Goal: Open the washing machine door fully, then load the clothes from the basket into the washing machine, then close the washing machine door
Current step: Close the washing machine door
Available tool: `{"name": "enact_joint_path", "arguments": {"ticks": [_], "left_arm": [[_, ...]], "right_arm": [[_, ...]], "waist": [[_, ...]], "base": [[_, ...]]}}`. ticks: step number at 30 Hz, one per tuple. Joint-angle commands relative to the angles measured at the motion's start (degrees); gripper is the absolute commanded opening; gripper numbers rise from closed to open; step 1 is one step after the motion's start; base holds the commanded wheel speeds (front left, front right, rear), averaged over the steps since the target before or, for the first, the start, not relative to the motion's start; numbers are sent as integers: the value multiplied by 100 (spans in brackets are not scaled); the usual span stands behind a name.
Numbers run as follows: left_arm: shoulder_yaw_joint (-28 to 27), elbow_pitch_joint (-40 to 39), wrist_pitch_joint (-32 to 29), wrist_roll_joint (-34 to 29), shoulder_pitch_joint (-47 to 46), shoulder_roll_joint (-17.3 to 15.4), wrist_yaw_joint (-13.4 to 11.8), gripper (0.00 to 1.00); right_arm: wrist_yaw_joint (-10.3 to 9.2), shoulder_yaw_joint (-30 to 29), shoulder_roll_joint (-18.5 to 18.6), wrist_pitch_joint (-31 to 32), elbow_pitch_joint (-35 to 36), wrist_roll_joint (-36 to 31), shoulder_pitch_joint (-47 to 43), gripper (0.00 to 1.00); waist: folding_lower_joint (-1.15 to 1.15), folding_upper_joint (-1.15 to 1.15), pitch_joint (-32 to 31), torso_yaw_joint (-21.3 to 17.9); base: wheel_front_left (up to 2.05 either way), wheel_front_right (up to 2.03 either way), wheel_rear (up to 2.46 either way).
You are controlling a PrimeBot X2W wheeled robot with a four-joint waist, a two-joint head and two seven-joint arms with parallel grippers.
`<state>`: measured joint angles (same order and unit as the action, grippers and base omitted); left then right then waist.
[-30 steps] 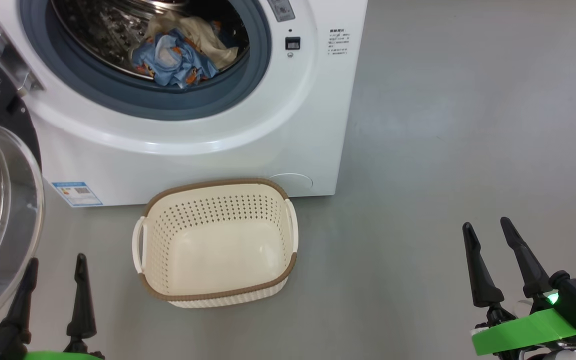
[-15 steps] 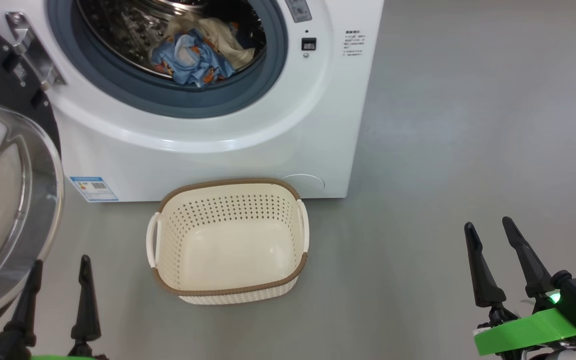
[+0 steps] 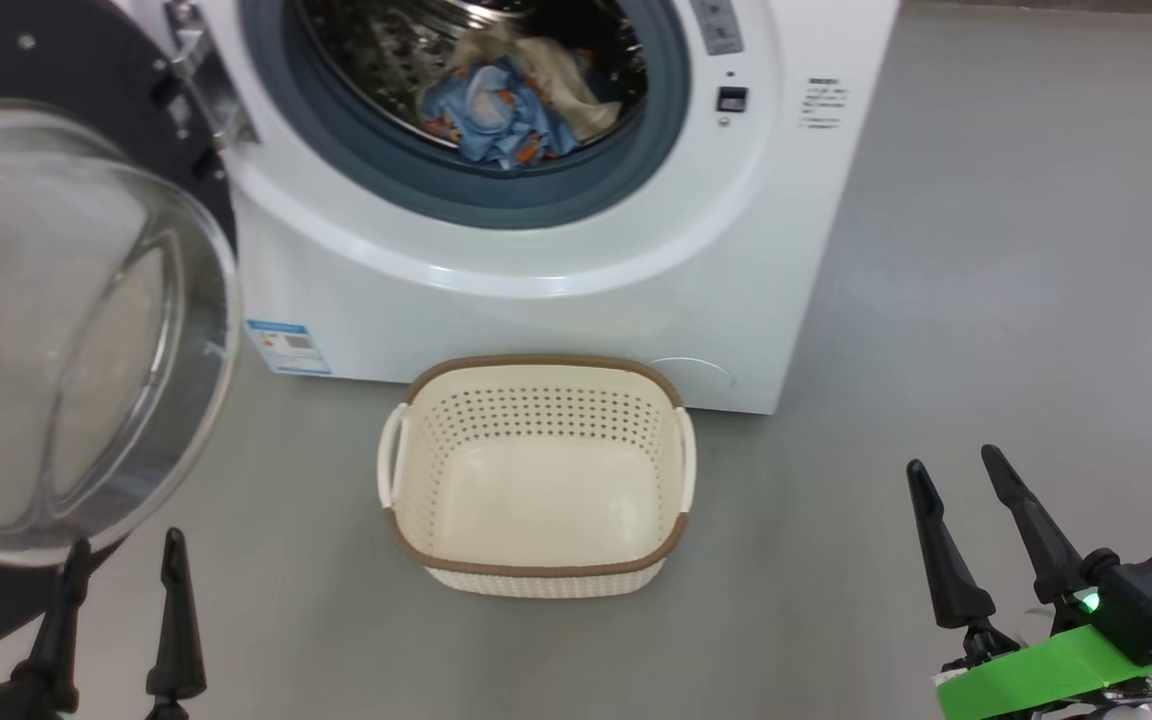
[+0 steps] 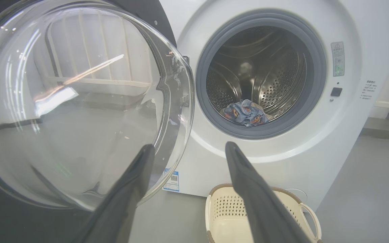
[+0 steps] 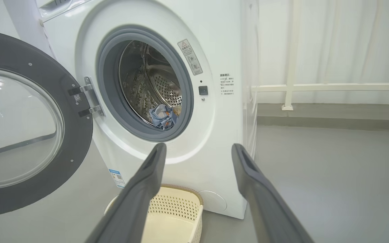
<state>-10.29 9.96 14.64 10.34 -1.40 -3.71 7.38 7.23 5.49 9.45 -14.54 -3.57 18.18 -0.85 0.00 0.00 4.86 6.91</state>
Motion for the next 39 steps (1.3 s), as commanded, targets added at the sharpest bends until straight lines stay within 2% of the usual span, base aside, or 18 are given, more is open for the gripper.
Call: {"name": "enact_joint_path", "arguments": {"ticks": [1,11,12,18,29,39], "left_arm": [[-217,-178,36,32,1,-49,11,100],[-387,-200,36,16,138,43,7,100],[-438,-193,36,36,149,57,-3,100],[-504,-187,36,46,171,77,-36,100],[-724,-529,36,378,401,82,-372,100],[-697,-620,36,435,469,82,-472,100]], "right_arm": [[25,137,122,-46,120,36,11,100],[25,338,235,-46,78,64,61,100],[25,368,264,-46,74,68,67,100],[25,433,297,-46,65,88,86,100],[25,976,465,-46,-156,199,601,100],[25,1038,500,-46,-198,233,671,100]], "waist": [[0,0,-28,327],[0,0,-84,1472],[0,0,-91,1708],[0,0,-104,2316],[0,0,102,2446],[0,0,144,2447]], "base": [[0,0,0],[0,0,0],[0,0,0],[0,0,0],[0,0,0],[0,0,0]]}}
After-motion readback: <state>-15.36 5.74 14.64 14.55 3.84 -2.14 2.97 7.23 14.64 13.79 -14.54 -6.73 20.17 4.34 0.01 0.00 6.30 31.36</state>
